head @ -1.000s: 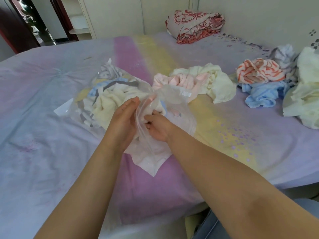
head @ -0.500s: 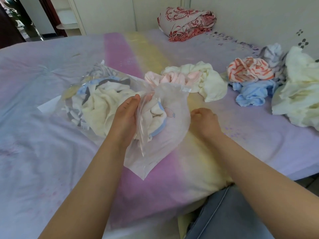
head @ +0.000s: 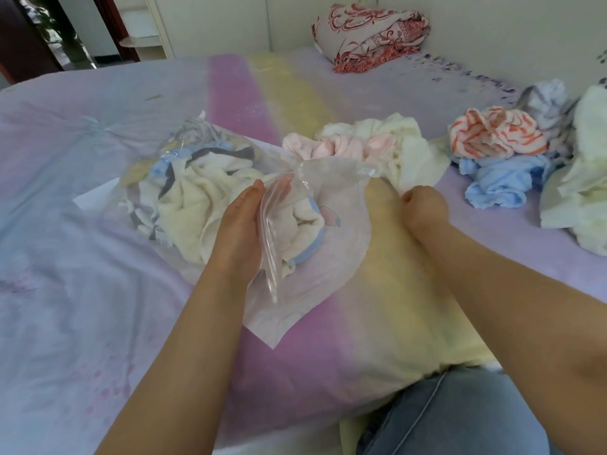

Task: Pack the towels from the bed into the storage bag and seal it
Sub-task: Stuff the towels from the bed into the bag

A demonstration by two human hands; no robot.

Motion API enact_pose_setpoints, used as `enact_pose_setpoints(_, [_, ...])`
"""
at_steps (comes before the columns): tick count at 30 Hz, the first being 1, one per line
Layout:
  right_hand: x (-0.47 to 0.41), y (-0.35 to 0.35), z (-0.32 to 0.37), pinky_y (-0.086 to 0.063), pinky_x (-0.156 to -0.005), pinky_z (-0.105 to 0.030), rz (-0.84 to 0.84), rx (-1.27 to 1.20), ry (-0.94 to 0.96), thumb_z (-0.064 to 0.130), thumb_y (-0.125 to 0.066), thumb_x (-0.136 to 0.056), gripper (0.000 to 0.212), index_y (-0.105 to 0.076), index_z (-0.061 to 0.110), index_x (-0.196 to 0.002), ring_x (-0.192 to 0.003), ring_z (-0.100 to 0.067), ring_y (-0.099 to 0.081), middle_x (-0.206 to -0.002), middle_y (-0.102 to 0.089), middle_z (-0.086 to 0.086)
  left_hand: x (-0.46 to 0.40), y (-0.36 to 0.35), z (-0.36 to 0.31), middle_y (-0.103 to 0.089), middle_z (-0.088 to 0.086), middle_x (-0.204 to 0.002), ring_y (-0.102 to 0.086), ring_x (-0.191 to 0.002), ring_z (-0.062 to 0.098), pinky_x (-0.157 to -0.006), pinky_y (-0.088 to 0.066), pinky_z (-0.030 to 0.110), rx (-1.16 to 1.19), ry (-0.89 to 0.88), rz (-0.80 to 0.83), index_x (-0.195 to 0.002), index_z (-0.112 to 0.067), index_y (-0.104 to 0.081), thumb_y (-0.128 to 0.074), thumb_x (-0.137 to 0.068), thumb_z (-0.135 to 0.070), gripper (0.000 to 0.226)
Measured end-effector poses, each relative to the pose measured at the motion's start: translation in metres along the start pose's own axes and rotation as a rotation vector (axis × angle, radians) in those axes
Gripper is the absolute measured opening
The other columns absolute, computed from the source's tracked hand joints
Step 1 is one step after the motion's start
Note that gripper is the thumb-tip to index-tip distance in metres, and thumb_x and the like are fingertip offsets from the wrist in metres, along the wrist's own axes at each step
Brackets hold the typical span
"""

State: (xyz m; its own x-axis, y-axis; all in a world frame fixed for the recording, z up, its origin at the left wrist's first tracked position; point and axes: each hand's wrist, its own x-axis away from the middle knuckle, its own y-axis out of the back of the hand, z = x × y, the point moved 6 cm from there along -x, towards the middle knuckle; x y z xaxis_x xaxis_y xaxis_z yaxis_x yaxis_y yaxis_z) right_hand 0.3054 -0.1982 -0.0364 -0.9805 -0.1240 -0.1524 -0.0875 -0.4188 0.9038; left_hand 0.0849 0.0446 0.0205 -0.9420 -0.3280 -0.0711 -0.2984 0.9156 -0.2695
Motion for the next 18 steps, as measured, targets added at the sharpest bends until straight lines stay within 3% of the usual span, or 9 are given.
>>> enact_pose_setpoints(2, [0.023,0.017,-0.004,-0.039,-0.078,-0.033,-0.07,-0.191,-0.024,0.009,-0.051,-0.083,0.027,-0.053,0.007,-0.111,-0.096,-0.031,-0.056,-0.1,-0.06,-0.013,0.002,0.0,-0.001,-0.066,0.015,-0.13,-0.06,-0.126,0.027,-0.112,-0.038,0.052,-0.028,-0.013,-0.019,-0.127,-0.009,-0.066,-0.04,-0.102,-0.04,0.047])
enact_pose_setpoints(4, [0.047,0.024,-0.006,-0.037,-0.076,-0.033,-0.004,-0.255,-0.058,0.014,-0.054,-0.084,0.034,-0.044,0.008,-0.115,-0.093,-0.027,-0.054,-0.096,-0.055,-0.009,0.006,0.001,-0.004,-0.069,0.01,-0.127,-0.061,-0.124,0.023,-0.111,-0.04,0.049,-0.054,-0.031,-0.046,-0.123,-0.013,-0.069,-0.041,-0.102,-0.04,0.045])
enact_pose_setpoints(6, [0.072,0.026,-0.004,-0.039,-0.082,-0.035,0.145,-0.102,-0.026,0.018,-0.051,-0.09,0.027,-0.049,0.005,-0.114,-0.099,-0.028,-0.053,-0.103,-0.056,-0.013,0.01,0.0,-0.007,-0.072,0.004,-0.121,-0.065,-0.119,0.017,-0.106,-0.045,0.044,-0.096,-0.051,-0.069,-0.118,-0.018,-0.073,-0.042,-0.1,-0.042,0.043])
enact_pose_setpoints(7, [0.086,0.028,-0.001,-0.041,-0.081,-0.033,0.224,-0.023,0.006,0.018,-0.047,-0.092,0.016,-0.054,0.007,-0.102,-0.097,-0.028,-0.053,-0.1,-0.057,-0.013,0.012,-0.001,-0.009,-0.074,0.002,-0.118,-0.067,-0.115,0.015,-0.102,-0.048,0.041,-0.113,-0.064,-0.075,-0.115,-0.02,-0.074,-0.042,-0.1,-0.042,0.042])
enact_pose_setpoints(9, [0.115,0.037,0.008,-0.037,-0.059,-0.027,0.371,0.002,0.065,0.016,-0.045,-0.089,0.021,-0.045,0.014,-0.068,-0.078,-0.023,-0.047,-0.074,-0.049,-0.005,0.016,-0.004,-0.012,-0.076,0.0,-0.112,-0.07,-0.108,0.012,-0.089,-0.055,0.031,-0.14,-0.092,-0.08,-0.11,-0.023,-0.076,-0.041,-0.1,-0.041,0.041])
enact_pose_setpoints(11, [0.149,0.044,0.026,-0.03,-0.049,-0.022,0.595,-0.074,0.178,0.017,-0.05,-0.085,0.03,-0.037,0.014,-0.059,-0.064,-0.018,-0.042,-0.062,-0.04,-0.003,0.019,-0.004,-0.015,-0.077,-0.002,-0.108,-0.071,-0.104,0.01,-0.08,-0.057,0.023,-0.159,-0.107,-0.094,-0.107,-0.024,-0.077,-0.041,-0.099,-0.041,0.041])
enact_pose_setpoints(14, [0.192,0.049,0.048,-0.033,-0.044,-0.013,0.949,-0.248,0.249,0.032,-0.058,-0.087,0.03,-0.051,0.019,-0.06,-0.051,-0.007,-0.043,-0.055,-0.048,0.009,0.02,-0.001,-0.015,-0.076,-0.004,-0.113,-0.069,-0.11,0.011,-0.097,-0.051,0.036,-0.205,-0.112,-0.117,-0.11,-0.027,-0.076,-0.041,-0.098,-0.043,0.04])
enact_pose_setpoints(16, [0.183,0.049,0.055,-0.037,-0.05,-0.01,0.818,-0.277,0.262,0.045,-0.057,-0.088,0.031,-0.056,0.027,-0.062,-0.055,-0.001,-0.051,-0.056,-0.055,0.019,0.019,0.0,-0.014,-0.075,-0.005,-0.114,-0.068,-0.111,0.01,-0.102,-0.048,0.04,-0.211,-0.109,-0.112,-0.11,-0.028,-0.076,-0.041,-0.098,-0.043,0.04])
enact_pose_setpoints(18, [0.148,0.049,0.045,-0.046,-0.074,-0.022,0.466,-0.183,0.187,0.056,-0.057,-0.083,0.027,-0.062,0.031,-0.091,-0.094,-0.013,-0.06,-0.099,-0.063,0.013,0.019,0.001,-0.013,-0.075,-0.005,-0.115,-0.068,-0.112,0.01,-0.105,-0.046,0.043,-0.21,-0.102,-0.106,-0.111,-0.027,-0.076,-0.042,-0.097,-0.044,0.04])
